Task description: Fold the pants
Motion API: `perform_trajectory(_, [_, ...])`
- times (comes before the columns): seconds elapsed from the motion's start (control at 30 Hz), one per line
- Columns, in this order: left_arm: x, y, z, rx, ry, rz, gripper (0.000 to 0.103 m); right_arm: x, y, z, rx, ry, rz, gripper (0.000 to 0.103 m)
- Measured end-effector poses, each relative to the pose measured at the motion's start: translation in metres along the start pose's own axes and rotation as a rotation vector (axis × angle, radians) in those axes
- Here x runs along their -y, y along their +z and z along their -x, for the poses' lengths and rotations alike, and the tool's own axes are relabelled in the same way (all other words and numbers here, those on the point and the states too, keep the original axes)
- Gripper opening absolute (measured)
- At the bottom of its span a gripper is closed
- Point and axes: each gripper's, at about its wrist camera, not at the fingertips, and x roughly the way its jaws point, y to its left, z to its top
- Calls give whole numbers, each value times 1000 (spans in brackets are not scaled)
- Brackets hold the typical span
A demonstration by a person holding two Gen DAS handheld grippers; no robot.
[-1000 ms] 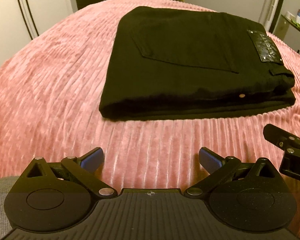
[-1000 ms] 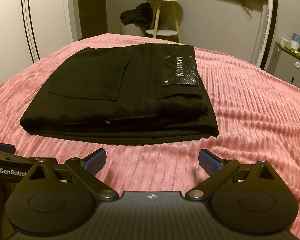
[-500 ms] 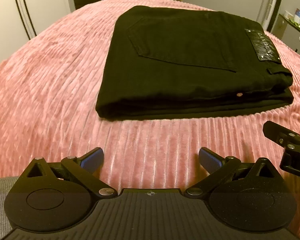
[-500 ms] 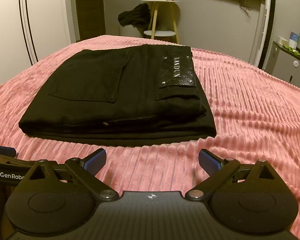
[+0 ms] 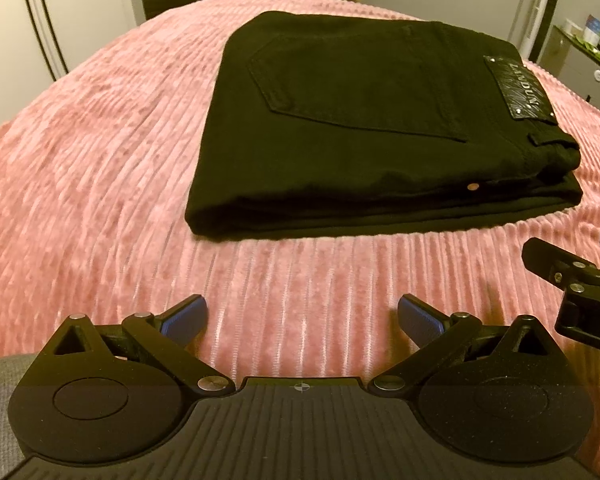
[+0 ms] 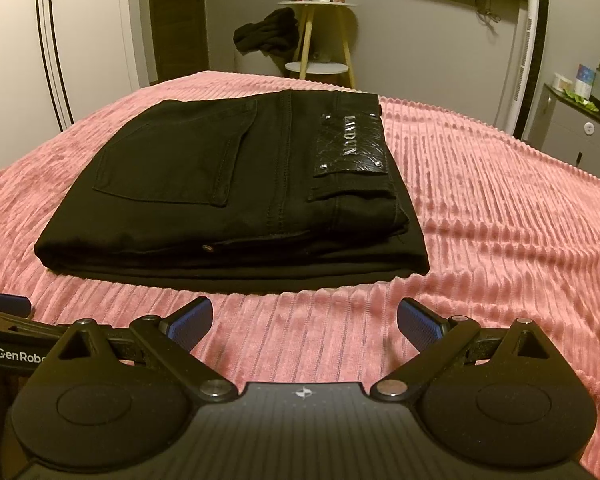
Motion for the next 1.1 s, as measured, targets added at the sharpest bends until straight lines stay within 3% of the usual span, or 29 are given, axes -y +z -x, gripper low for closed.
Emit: perform_trajectory(1.1, [1,0,1,12,-11,-1,103,0,-1,1,13,-12,5,99])
